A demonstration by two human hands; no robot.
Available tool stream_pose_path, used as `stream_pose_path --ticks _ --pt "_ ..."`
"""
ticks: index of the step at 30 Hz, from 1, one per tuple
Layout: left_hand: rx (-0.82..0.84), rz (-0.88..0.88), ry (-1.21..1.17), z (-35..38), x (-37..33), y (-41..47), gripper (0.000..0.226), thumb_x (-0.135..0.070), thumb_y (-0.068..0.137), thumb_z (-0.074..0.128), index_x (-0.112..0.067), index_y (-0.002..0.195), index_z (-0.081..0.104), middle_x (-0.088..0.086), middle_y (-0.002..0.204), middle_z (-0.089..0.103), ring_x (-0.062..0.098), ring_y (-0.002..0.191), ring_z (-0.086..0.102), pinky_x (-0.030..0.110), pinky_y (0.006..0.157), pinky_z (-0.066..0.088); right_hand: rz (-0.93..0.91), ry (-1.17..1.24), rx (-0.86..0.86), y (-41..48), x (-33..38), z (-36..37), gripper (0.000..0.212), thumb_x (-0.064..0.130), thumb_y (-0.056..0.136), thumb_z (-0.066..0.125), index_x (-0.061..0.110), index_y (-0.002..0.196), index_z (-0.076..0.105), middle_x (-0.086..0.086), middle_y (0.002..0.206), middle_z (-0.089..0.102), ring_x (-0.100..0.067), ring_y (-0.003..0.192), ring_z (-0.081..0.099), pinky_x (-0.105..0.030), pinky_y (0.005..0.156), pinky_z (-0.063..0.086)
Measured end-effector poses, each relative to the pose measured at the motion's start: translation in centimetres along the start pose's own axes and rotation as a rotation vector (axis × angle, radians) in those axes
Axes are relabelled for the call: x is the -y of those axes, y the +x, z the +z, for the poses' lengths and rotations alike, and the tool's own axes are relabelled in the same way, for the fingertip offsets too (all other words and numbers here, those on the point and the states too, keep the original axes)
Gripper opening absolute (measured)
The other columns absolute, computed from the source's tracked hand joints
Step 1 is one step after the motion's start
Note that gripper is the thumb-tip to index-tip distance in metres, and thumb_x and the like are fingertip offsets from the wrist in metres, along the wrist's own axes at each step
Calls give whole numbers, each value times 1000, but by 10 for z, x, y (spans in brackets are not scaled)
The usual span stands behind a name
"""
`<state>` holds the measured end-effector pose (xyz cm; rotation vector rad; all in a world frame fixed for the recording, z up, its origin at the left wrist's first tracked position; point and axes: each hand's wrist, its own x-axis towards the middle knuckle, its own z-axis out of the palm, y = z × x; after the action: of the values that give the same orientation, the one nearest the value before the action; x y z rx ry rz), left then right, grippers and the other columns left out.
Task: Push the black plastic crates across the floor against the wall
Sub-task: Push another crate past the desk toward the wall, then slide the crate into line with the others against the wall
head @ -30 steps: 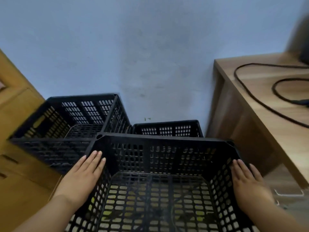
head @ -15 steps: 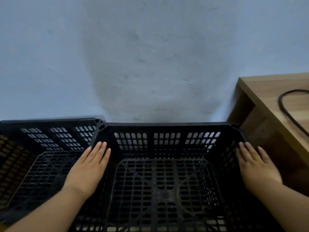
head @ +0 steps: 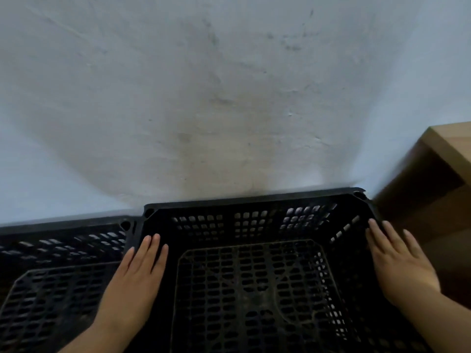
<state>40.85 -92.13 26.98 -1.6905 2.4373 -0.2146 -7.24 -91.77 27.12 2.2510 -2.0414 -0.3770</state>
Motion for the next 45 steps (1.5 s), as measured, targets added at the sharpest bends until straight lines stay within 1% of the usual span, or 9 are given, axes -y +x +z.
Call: stream_pose_path --ticks 4,8,13,16,19,27,31,36,45 --pt "-82 35 -56 14 4 -1 79 -1 59 61 -3 134 37 14 156 12 24 145 -1 41 115 -5 6 66 4 2 7 5 68 -3 48 63 -10 115 58 -17 148 34 -17 146 -10 -34 115 -8" --pt "-199 29 -74 16 1 0 72 -11 69 28 -5 141 26 8 158 -4 20 145 -5 40 116 -2 29 66 -96 0 10 3 60 10 67 30 -9 122 49 -2 159 -2 -19 146 -6 -36 115 -8" --pt "-143 29 -44 8 0 0 76 -19 67 36 -6 142 27 13 158 2 23 145 -4 42 116 -2 141 -9 1 2 24 -14 63 12 65 33 -5 122 54 -12 151 27 -16 146 -10 -39 115 -11" --pt "-69 -45 -23 -9 -4 -2 86 -27 50 61 -3 131 49 21 147 35 22 145 -8 42 116 -3 182 -141 43 9 47 -36 71 14 81 32 10 146 4 -12 152 -13 -14 118 -56 -39 95 -40" --pt "-102 -148 -28 -35 -5 -16 79 -33 58 51 -3 131 49 22 141 43 29 143 10 40 116 -4 201 -23 85 8 79 -56 68 24 92 23 17 142 -22 -3 140 -40 -16 109 -61 -38 81 -45" --pt "-31 -290 73 -65 52 -103 83 -29 57 76 -1 131 49 21 142 42 26 141 15 38 115 -11 -3 150 96 -22 200 -118 74 24 93 30 15 142 -25 -4 136 -43 -21 135 -35 -47 112 -18" --pt "22 -369 118 -60 98 -146 88 -28 49 83 -1 127 53 22 138 47 32 130 41 36 115 -13 -87 242 55 -35 267 -143 76 25 93 33 16 143 -24 -4 136 -43 -16 125 -39 -46 112 -17" --pt "23 -436 166 -36 168 -201 86 -35 65 75 -5 136 38 16 147 29 25 137 22 34 112 -20 -139 306 40 -45 360 -161 73 30 95 30 17 142 -25 -4 137 -43 -17 126 -40 -45 112 -18" --pt "61 -237 119 32 297 -243 88 -24 49 84 1 127 51 23 137 47 33 128 42 36 115 -9 61 305 90 -49 495 -136 64 55 93 3 23 145 -17 3 157 -19 -11 139 -26 -42 113 -21"
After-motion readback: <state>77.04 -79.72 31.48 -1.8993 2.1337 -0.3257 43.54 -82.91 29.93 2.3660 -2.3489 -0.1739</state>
